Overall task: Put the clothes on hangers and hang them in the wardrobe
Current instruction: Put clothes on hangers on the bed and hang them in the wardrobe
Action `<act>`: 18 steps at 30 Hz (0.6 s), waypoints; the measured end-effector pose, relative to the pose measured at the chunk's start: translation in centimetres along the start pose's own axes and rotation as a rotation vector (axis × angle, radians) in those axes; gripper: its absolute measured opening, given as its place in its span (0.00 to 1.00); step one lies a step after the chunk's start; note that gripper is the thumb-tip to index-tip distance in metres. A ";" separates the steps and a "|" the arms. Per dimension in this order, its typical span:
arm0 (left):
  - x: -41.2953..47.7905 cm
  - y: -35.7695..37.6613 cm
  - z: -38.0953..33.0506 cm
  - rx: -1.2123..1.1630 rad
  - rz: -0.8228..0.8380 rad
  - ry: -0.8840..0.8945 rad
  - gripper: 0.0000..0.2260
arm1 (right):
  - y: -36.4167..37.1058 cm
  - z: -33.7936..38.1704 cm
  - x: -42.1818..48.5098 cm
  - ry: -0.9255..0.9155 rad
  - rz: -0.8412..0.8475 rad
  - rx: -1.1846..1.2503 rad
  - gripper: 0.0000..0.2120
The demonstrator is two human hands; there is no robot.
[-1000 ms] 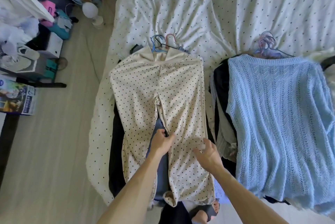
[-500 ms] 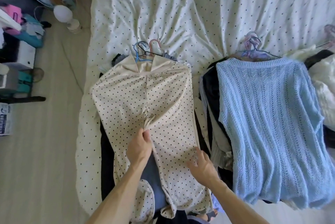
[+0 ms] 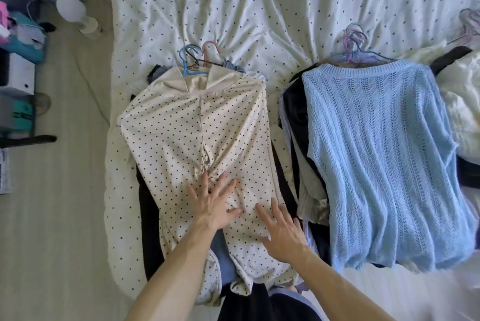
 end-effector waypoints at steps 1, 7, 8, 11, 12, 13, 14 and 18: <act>0.1 -0.4 -0.1 0.018 0.036 -0.020 0.39 | 0.0 -0.2 -0.1 0.005 0.045 -0.004 0.40; 0.0 -1.8 -1.6 0.038 0.138 -0.057 0.35 | -1.7 -1.6 -1.9 0.056 0.179 0.229 0.29; -0.2 -2.0 -1.9 0.036 0.130 -0.044 0.34 | -2.3 -2.0 -2.7 0.079 0.179 0.293 0.27; -2.1 -3.0 -3.0 0.015 0.135 -0.011 0.25 | -3.7 -3.8 -5.6 0.136 0.153 0.419 0.23; -2.9 -3.2 -3.5 -0.011 0.151 0.007 0.23 | -4.2 -4.5 -6.6 0.136 0.137 0.436 0.22; -3.8 -3.4 -4.2 -0.032 0.163 0.025 0.23 | -4.6 -5.2 -7.6 0.138 0.112 0.447 0.22; -4.5 -3.7 -4.8 -0.048 0.173 0.032 0.23 | -5.0 -6.1 -8.7 0.144 0.084 0.462 0.21; -7.6 -5.8 -8.0 -0.105 0.148 0.024 0.24 | -7.5 -9.7 -14.1 0.142 -0.105 0.545 0.15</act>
Point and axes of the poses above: each hand's wrist, its own x-axis towards the middle knuckle, its own y-axis out of the palm, z = x × y, the point moved 5 cm from there along x, towards the middle knuckle, and after that the axes turned 1 degree about z, right-handed, at the moved point
